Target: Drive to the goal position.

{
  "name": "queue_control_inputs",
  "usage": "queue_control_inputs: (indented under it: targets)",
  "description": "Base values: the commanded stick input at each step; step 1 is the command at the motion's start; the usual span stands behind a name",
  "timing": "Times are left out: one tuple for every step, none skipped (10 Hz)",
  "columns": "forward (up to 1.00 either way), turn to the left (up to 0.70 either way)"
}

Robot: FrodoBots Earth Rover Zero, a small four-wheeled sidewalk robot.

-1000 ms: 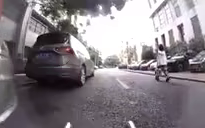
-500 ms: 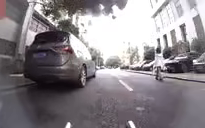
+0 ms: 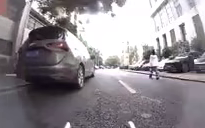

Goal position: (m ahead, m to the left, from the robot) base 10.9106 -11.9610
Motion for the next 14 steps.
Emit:
queue_control_inputs:
  targets:
    - [0.45, 0.0]
    - [0.45, 0.0]
    - [0.45, 0.0]
    - [0.45, 0.0]
    - [0.45, 0.0]
    - [0.45, 0.0]
    - [0.45, 0.0]
    - [0.45, 0.0]
    - [0.45, 0.0]
    - [0.45, 0.0]
    - [0.45, 0.0]
    - [0.45, 0.0]
    - [0.45, 0.0]
    - [0.45, 0.0]
